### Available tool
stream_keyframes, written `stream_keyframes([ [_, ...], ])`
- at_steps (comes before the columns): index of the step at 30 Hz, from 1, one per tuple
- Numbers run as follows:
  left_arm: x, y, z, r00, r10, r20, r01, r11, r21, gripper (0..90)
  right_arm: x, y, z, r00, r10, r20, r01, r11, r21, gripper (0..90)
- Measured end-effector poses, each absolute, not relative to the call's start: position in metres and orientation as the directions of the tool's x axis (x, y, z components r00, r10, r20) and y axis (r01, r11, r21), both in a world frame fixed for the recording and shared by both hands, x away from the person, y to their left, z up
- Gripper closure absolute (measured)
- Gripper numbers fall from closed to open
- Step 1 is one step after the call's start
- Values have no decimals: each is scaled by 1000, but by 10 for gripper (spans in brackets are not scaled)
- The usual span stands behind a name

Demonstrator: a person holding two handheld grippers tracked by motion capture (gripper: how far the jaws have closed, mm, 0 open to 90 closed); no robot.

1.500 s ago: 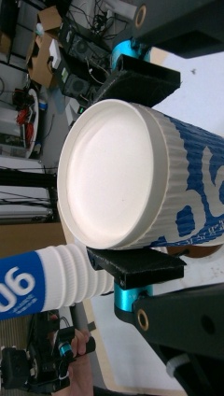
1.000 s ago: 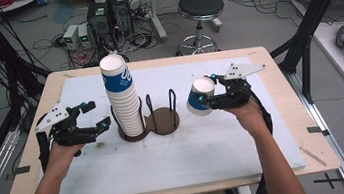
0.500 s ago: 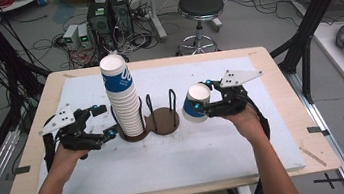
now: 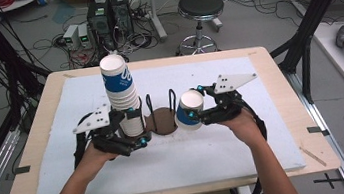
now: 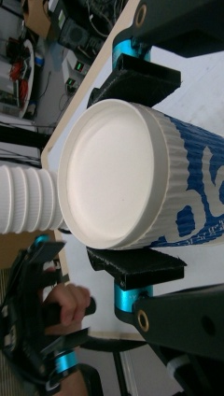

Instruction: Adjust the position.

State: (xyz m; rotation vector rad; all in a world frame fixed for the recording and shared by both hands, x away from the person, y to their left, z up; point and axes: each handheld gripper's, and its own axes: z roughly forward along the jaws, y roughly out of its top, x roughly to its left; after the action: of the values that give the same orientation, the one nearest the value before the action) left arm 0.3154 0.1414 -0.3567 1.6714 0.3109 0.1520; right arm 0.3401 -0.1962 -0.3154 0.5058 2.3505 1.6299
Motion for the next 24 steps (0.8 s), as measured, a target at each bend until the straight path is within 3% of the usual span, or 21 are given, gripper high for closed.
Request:
stream_keyframes([
  [11, 327, 108, -371, 953, 297, -54, 92, -116, 989, 144, 338, -178, -314, -940, 339, 39, 146, 299, 943, 307],
  [24, 327, 101, -382, 965, 256, -54, 94, -149, 984, 144, 335, -157, -321, -962, 266, 68, 151, 308, 939, 308],
])
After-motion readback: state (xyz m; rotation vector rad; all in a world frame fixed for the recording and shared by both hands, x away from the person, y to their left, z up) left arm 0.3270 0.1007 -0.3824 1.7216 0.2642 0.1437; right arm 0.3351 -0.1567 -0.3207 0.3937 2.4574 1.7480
